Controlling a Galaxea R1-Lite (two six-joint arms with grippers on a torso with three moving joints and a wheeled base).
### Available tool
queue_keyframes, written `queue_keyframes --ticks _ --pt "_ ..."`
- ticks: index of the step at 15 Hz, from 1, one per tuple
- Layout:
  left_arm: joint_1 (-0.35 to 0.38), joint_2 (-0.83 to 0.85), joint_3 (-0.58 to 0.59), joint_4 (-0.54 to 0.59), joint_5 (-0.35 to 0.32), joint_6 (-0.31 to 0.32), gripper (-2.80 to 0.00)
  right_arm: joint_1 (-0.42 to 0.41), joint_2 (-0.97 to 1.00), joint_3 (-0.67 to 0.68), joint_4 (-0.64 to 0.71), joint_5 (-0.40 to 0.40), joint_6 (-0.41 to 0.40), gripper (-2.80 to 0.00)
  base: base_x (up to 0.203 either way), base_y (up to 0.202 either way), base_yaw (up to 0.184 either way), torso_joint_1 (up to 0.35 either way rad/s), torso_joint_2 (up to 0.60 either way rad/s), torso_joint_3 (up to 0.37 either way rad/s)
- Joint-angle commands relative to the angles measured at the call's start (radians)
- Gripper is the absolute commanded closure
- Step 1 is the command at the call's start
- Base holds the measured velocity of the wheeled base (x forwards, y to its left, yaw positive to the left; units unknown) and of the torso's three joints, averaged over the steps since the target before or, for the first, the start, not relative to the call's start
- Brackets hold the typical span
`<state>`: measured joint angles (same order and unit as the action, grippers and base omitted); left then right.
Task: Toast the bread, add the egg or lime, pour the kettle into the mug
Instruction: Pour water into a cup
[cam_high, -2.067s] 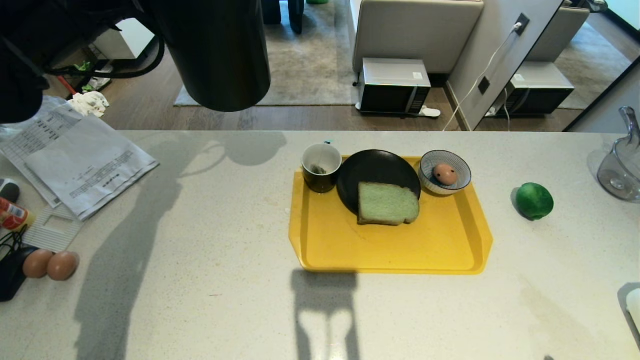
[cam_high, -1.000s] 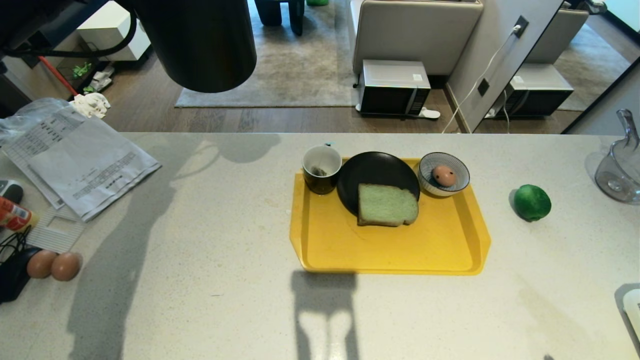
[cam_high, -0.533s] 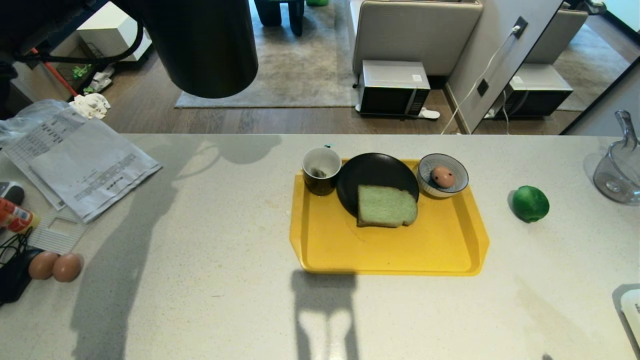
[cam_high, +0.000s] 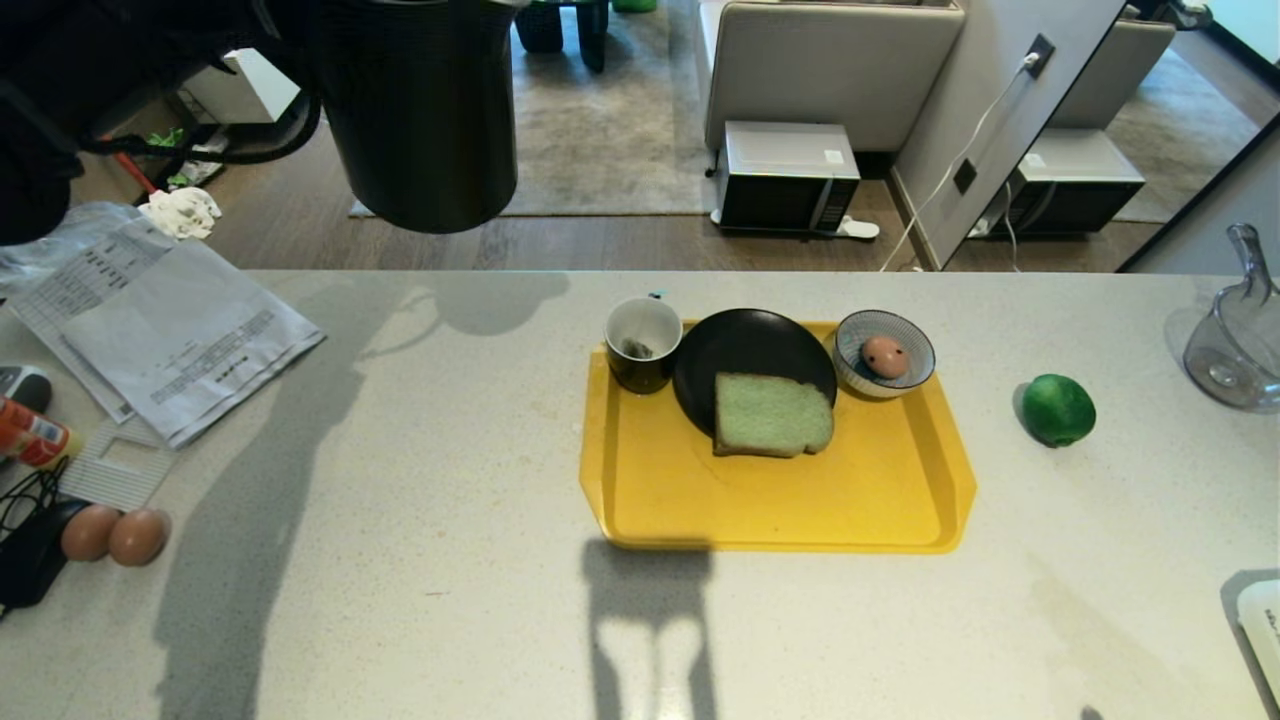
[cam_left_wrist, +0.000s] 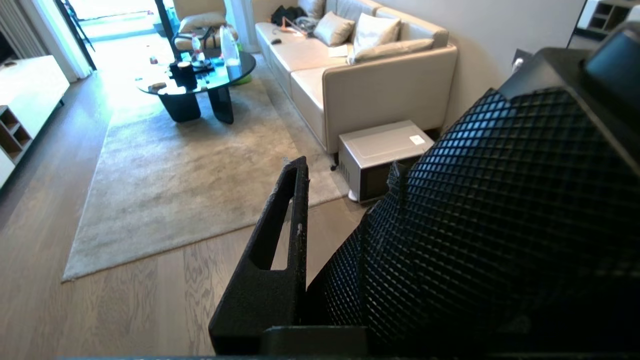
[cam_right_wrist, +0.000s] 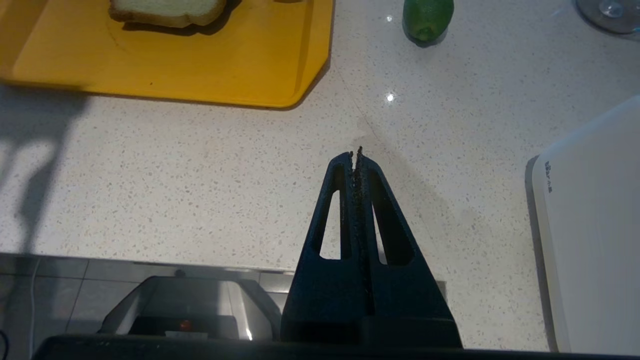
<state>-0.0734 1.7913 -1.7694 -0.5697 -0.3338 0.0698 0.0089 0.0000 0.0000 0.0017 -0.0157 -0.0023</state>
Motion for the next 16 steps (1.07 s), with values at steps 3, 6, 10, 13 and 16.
queue_keyframes --ticks 3,6,10,13,16 --pt "0.0 0.028 -0.001 0.033 -0.002 0.045 0.0 0.0 0.0 0.002 0.0 0.0 0.001 0.0 0.0 0.0 0.0 0.077 -0.15 -0.071" --pt "0.0 0.031 -0.001 0.069 0.003 0.074 0.0 0.0 0.0 0.002 0.0 -0.001 0.004 0.0 0.0 0.0 0.0 0.084 -0.15 -0.077" --pt "-0.002 0.033 -0.001 0.082 0.01 0.074 0.0 0.0 0.0 0.002 0.0 -0.001 0.004 0.0 0.0 0.0 0.0 0.101 -0.18 -0.089" --pt "-0.002 0.036 0.0 0.082 0.012 0.076 0.0 0.0 0.0 0.002 0.0 -0.001 0.005 0.0 0.0 0.0 0.0 0.096 -0.19 -0.094" --pt "-0.002 0.045 -0.001 0.08 0.012 0.076 0.0 0.0 0.001 0.002 0.0 -0.001 0.005 0.0 0.0 0.0 0.0 0.115 -0.21 -0.111"
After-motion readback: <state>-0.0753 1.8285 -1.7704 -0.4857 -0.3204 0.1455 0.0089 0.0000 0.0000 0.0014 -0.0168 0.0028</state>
